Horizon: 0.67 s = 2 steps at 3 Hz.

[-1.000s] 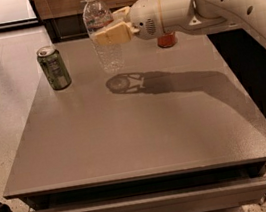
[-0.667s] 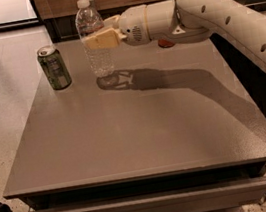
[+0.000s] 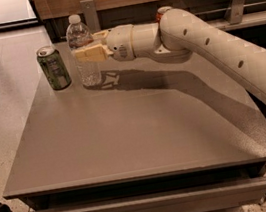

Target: Move water bottle near green can

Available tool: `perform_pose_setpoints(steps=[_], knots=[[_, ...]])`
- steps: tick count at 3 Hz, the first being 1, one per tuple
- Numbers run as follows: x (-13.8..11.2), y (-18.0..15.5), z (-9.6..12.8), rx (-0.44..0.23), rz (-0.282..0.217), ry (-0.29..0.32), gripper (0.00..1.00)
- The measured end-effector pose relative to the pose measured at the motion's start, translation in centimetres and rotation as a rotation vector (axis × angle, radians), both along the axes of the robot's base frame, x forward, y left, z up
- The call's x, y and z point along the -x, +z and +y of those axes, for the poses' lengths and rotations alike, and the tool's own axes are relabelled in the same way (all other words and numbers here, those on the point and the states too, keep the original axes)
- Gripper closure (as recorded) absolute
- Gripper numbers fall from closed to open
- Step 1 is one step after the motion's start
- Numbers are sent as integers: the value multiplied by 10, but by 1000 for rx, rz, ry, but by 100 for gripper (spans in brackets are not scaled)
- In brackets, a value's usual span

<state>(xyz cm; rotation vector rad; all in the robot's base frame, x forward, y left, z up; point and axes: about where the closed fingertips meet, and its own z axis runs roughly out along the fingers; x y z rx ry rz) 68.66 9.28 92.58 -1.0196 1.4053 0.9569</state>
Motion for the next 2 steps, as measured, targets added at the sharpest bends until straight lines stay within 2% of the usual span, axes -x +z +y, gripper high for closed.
perform_pose_setpoints(steps=[1,2], knots=[[1,-8,13,-30,-105,39,100],[5,-7,22,-17,-185,73,100]])
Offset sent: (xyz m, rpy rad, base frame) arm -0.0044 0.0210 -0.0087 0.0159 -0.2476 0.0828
